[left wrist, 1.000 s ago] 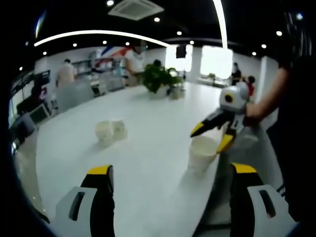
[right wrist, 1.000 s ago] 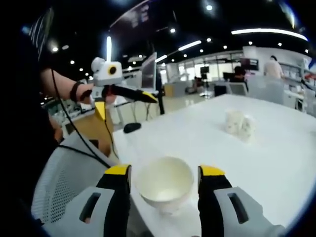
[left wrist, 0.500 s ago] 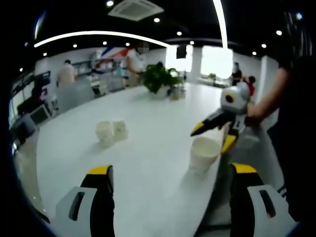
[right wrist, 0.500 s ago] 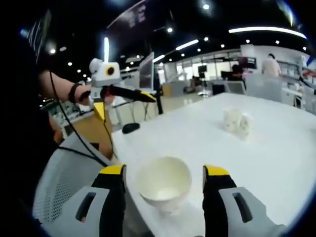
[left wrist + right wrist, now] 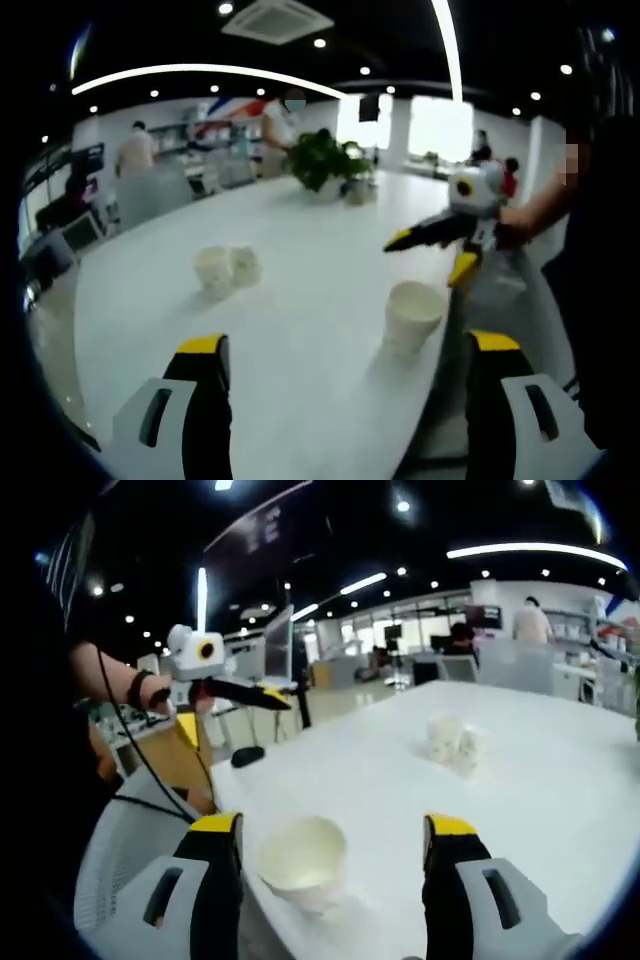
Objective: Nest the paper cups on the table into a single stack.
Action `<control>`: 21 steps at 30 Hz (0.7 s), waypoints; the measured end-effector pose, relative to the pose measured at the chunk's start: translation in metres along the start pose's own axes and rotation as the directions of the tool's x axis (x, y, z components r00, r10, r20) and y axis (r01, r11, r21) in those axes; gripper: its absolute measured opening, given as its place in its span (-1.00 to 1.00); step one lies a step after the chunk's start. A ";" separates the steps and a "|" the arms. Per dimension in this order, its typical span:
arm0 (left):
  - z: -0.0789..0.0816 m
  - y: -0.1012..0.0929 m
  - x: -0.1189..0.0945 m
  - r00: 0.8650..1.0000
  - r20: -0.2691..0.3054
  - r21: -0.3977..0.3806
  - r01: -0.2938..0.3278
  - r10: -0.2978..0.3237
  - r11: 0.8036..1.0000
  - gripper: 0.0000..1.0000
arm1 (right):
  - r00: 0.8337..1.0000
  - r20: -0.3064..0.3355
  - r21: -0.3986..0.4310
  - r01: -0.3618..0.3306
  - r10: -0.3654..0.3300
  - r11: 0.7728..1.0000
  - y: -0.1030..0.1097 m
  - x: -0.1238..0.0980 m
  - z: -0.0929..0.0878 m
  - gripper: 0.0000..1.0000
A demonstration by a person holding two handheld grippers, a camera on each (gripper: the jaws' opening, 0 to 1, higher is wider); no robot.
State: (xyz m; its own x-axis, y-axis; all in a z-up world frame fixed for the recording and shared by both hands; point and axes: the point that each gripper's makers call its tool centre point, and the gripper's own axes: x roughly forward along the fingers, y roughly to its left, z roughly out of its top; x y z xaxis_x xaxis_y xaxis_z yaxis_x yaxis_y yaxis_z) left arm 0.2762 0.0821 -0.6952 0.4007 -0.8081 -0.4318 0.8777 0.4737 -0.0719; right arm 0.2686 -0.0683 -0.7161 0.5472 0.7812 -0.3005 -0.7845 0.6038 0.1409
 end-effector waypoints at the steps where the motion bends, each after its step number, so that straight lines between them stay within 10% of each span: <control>1: 0.001 0.001 0.000 1.000 0.007 0.003 -0.003 0.003 1.000 0.94 | 1.000 0.001 0.001 0.006 -0.006 1.000 -0.003 -0.002 0.001 0.48; 21: 0.005 0.005 0.001 0.999 0.041 -0.023 -0.010 0.011 1.000 0.94 | 0.994 0.007 -0.036 0.110 -0.110 0.993 -0.044 -0.045 0.025 0.70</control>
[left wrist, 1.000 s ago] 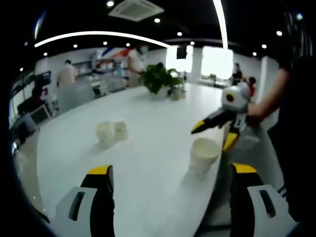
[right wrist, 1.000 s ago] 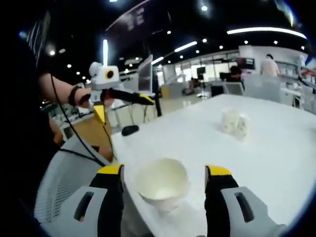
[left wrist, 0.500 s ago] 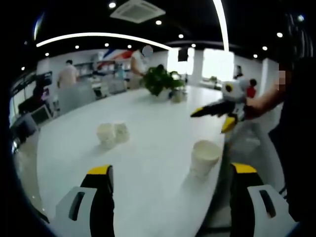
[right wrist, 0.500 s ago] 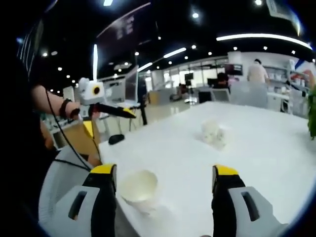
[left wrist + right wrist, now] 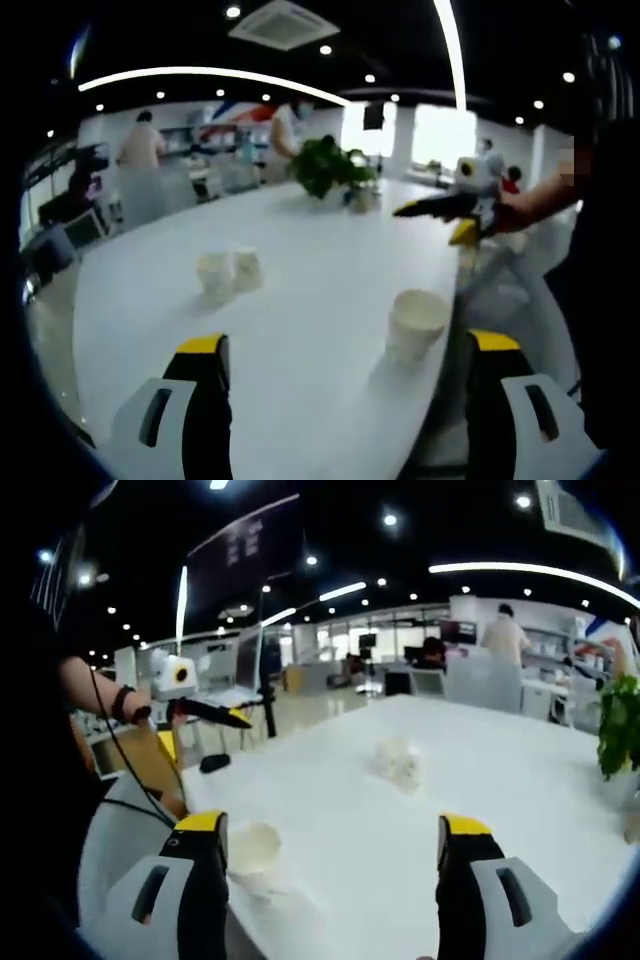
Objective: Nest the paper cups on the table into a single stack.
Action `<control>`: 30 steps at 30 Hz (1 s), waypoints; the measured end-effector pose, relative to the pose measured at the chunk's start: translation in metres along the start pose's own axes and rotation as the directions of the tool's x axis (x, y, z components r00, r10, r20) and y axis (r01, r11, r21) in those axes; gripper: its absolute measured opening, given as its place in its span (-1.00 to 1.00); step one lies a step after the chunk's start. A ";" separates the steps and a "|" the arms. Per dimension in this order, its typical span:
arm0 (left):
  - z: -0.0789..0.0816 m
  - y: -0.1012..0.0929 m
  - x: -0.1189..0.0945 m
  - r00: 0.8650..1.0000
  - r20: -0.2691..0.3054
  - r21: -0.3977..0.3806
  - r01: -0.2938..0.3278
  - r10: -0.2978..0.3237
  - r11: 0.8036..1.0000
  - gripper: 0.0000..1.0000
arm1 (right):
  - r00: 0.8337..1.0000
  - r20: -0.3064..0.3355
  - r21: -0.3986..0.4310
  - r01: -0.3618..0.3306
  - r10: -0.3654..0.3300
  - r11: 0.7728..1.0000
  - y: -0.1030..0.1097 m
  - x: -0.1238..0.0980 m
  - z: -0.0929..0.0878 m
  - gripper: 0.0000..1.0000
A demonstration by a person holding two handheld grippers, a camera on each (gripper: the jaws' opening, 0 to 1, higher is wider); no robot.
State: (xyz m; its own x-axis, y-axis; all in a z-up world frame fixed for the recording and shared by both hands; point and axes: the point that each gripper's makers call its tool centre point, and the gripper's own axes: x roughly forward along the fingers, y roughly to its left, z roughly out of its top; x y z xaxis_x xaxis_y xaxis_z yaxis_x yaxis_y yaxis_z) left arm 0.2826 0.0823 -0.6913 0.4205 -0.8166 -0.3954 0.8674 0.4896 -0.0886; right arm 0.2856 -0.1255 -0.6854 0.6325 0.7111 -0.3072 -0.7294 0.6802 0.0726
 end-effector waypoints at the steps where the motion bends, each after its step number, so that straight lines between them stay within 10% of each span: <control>1: 0.000 0.000 0.000 1.000 0.001 0.000 0.000 0.000 1.000 0.94 | 1.000 0.003 0.003 0.004 -0.004 1.000 -0.001 -0.001 0.001 0.72; 8: -0.002 0.001 -0.001 1.000 -0.003 0.002 0.000 0.000 1.000 0.94 | 0.999 0.013 0.021 0.039 -0.040 0.999 -0.008 -0.004 0.001 1.00; 30: -0.002 0.013 -0.002 1.000 -0.007 -0.014 -0.018 0.018 1.000 0.94 | 0.994 -0.014 0.059 0.108 -0.107 0.992 -0.024 -0.017 -0.022 1.00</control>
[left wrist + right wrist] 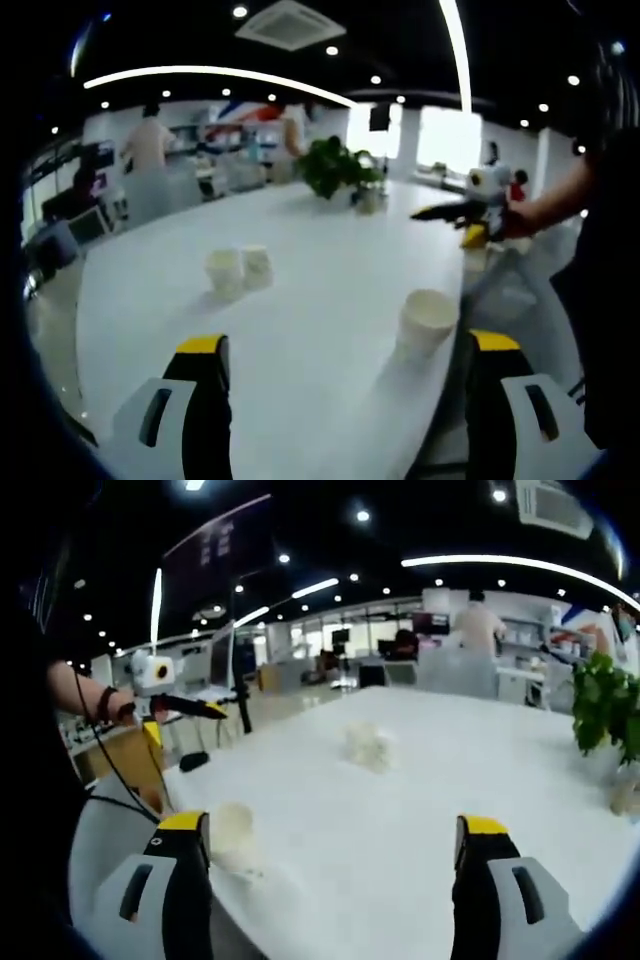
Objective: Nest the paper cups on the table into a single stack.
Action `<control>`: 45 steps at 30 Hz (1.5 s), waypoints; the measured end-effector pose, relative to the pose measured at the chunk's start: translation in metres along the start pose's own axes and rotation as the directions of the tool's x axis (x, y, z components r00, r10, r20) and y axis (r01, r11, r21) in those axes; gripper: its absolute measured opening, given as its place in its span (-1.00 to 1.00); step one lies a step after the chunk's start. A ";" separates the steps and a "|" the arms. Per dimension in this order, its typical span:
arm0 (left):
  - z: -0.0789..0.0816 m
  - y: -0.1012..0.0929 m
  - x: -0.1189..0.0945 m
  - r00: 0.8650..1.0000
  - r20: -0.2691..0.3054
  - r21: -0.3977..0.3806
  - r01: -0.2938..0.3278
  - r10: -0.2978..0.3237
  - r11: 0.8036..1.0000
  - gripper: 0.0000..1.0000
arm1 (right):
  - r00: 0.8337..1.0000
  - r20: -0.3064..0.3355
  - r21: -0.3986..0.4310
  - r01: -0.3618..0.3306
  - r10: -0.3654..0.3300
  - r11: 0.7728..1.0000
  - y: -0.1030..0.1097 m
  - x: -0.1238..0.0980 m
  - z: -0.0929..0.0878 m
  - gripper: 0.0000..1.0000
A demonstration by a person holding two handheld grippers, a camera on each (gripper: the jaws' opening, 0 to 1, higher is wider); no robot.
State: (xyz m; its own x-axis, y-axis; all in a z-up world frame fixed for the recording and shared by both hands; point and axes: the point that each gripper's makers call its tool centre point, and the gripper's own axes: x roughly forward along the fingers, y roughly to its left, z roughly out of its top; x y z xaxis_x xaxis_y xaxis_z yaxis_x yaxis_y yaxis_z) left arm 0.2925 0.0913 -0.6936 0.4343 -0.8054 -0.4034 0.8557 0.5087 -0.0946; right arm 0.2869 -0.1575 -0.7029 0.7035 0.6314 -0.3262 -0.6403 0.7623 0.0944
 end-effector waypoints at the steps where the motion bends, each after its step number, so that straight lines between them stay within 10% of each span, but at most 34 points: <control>1: 0.000 0.000 0.000 1.000 0.000 0.000 0.000 0.000 1.000 0.94 | 1.000 0.002 0.002 0.000 0.000 1.000 0.000 0.000 0.000 1.00; 45: 0.021 0.047 0.027 0.999 -0.027 0.008 -0.031 0.031 0.999 0.89 | 1.000 -0.011 0.006 0.010 -0.010 1.000 -0.008 0.003 -0.006 1.00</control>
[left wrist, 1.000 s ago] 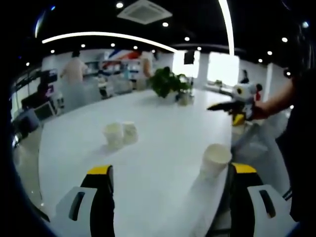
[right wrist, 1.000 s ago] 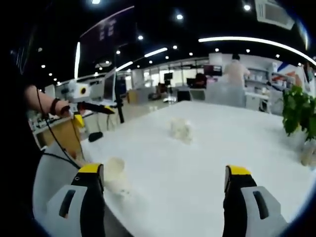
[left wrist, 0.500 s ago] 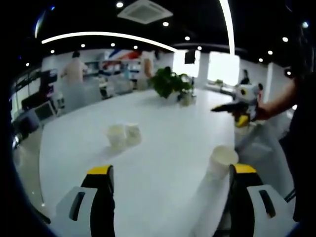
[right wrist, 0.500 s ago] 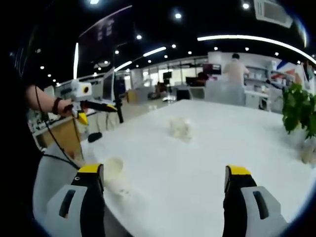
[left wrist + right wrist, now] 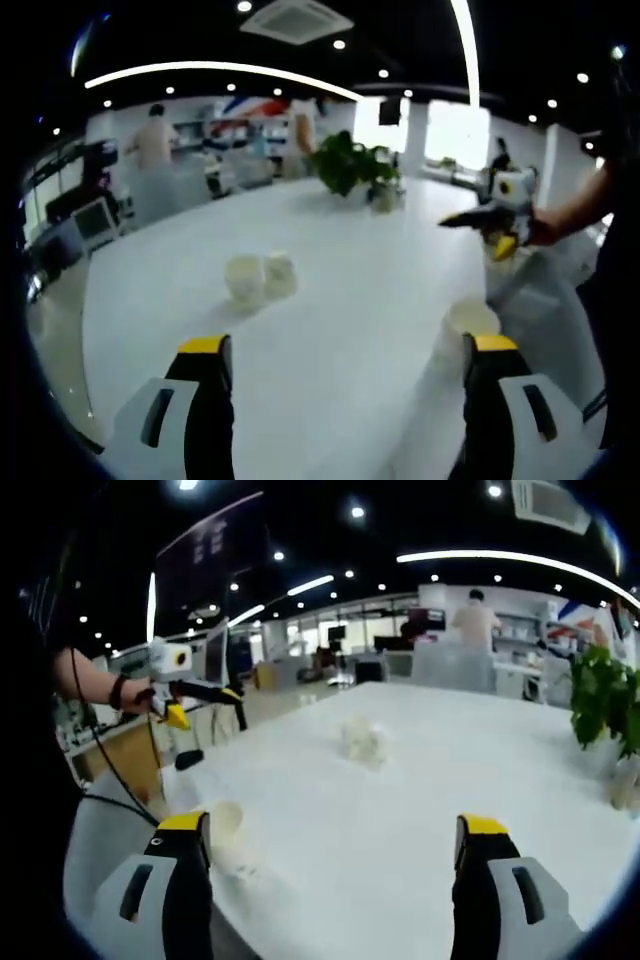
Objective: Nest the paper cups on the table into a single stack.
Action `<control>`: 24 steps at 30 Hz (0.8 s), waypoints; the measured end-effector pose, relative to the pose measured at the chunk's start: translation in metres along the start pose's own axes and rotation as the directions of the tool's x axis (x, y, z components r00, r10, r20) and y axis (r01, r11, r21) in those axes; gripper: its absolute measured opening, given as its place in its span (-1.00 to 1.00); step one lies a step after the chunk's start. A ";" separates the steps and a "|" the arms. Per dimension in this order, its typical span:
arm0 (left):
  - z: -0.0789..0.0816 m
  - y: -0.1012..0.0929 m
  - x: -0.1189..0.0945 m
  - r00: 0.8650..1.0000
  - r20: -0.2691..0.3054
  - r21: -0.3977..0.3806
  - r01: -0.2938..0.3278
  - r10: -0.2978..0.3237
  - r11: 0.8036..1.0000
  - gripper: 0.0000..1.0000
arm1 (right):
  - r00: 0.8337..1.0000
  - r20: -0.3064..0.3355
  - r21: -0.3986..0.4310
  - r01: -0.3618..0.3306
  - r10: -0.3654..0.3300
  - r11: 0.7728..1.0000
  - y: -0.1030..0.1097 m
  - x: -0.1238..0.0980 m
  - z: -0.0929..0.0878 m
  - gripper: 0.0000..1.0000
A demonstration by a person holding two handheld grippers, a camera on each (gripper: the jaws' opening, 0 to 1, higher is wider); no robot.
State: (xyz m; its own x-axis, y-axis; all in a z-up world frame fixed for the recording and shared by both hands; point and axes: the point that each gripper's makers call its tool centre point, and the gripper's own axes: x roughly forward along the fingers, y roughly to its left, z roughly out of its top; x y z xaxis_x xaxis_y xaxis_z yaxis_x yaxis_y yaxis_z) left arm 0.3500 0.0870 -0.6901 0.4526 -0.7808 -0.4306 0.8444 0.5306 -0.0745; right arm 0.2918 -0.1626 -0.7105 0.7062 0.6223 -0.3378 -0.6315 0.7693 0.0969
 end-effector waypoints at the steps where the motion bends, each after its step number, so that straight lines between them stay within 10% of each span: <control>1: 0.001 0.001 0.001 1.000 0.002 -0.001 0.000 0.000 1.000 0.89 | 1.000 0.000 0.001 0.001 -0.001 1.000 -0.001 0.000 0.000 1.00; 24: 0.012 0.026 0.026 0.998 -0.023 0.013 -0.062 0.062 0.998 0.87 | 1.000 0.008 0.027 0.017 -0.017 1.000 -0.006 -0.007 -0.007 1.00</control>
State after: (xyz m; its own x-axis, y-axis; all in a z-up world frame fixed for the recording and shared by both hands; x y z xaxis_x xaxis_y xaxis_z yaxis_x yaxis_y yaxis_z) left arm 0.3869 0.0768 -0.6925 0.4975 -0.7387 -0.4547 0.8184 0.5735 -0.0363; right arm 0.2890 -0.1724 -0.7150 0.7193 0.6105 -0.3316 -0.6109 0.7831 0.1165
